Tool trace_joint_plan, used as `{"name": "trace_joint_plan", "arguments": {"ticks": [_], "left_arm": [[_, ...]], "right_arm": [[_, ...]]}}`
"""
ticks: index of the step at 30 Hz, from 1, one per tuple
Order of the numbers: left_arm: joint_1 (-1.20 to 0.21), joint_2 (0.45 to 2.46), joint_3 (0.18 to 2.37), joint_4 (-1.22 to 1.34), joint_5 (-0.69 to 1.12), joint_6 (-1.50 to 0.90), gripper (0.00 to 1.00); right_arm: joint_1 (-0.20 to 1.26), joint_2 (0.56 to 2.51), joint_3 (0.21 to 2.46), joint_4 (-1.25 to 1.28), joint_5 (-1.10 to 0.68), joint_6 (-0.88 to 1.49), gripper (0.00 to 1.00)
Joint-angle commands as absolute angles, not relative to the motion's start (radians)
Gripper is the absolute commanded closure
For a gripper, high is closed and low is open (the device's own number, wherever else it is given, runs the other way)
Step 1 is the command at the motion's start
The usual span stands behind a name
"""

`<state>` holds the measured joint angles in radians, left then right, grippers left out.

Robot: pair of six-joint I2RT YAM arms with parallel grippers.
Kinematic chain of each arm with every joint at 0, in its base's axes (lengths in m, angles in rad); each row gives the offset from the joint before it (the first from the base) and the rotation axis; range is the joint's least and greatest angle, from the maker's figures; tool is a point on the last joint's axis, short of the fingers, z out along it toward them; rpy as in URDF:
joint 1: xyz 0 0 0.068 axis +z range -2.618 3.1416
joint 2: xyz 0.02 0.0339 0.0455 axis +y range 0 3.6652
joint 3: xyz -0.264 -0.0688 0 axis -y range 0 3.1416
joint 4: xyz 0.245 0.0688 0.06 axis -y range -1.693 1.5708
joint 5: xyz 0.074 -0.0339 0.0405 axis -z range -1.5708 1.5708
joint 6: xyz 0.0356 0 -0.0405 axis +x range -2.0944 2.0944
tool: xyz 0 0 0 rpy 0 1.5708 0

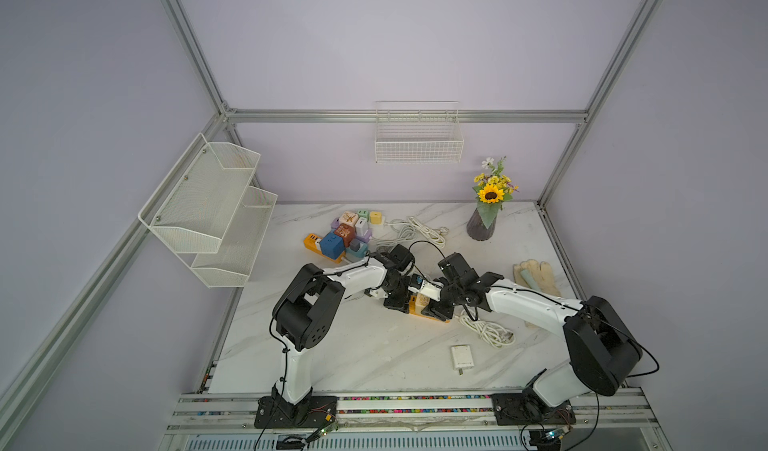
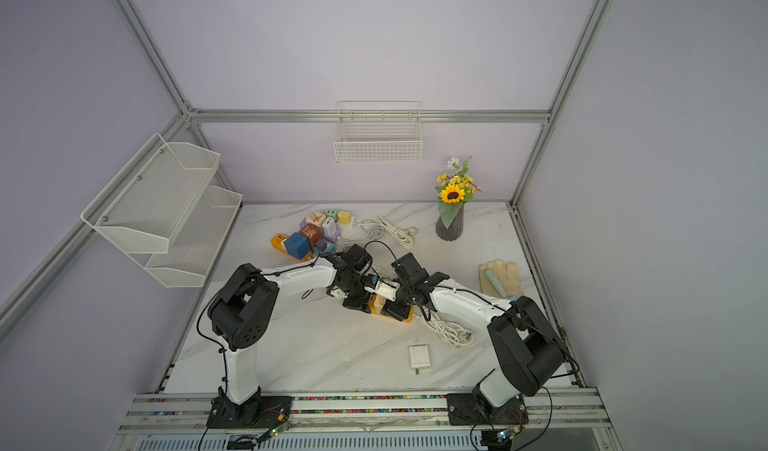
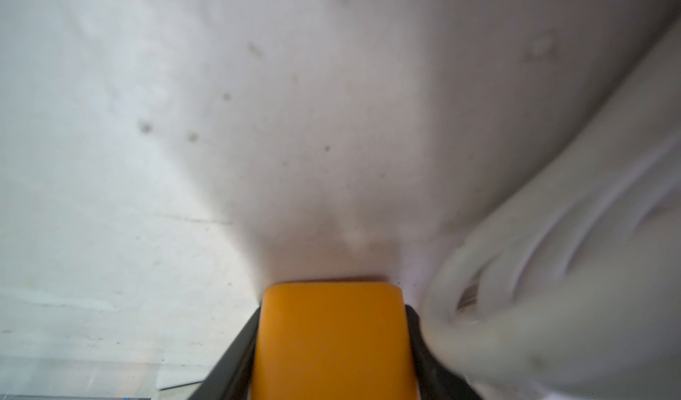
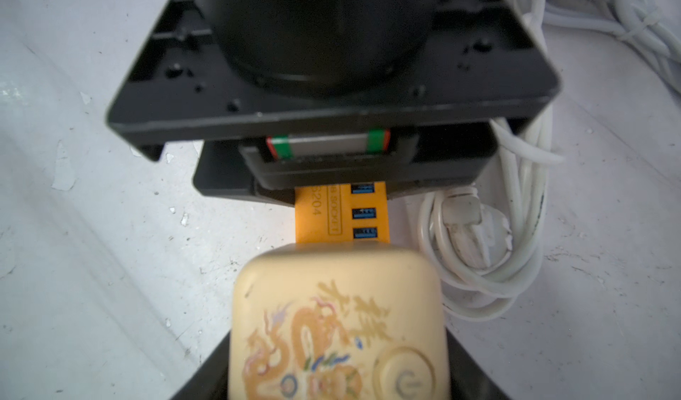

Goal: Pull the plug off the socket
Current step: Remove the plug from the socket.

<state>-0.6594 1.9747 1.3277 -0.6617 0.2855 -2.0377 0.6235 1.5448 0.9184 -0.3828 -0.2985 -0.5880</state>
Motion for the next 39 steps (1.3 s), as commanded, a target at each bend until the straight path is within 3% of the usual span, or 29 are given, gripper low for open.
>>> {"name": "trace_joint_plan", "arguments": {"ticks": [1,14,26,39], "left_arm": [[-0.653,2.046,1.304,-0.760,0.176,-2.013,1.00],[-0.655,2.062,1.313,-0.764,0.166,-2.013,1.00],[-0.655,2.063,1.326,-0.776,0.143,-2.004,1.00],[-0.655,2.065,1.337,-0.782,0.139,-2.002,1.00]], "right_arm": [[0.621,1.501,0.982,-0.367,-0.373,-0.577,0.65],[0.621,1.418,0.973,-0.355,-0.415,-0.555,0.66],[0.610,1.454,1.009,-0.413,-0.509,-0.426,0.68],[0.598,1.423,1.012,-0.419,-0.487,-0.411,0.68]]}}
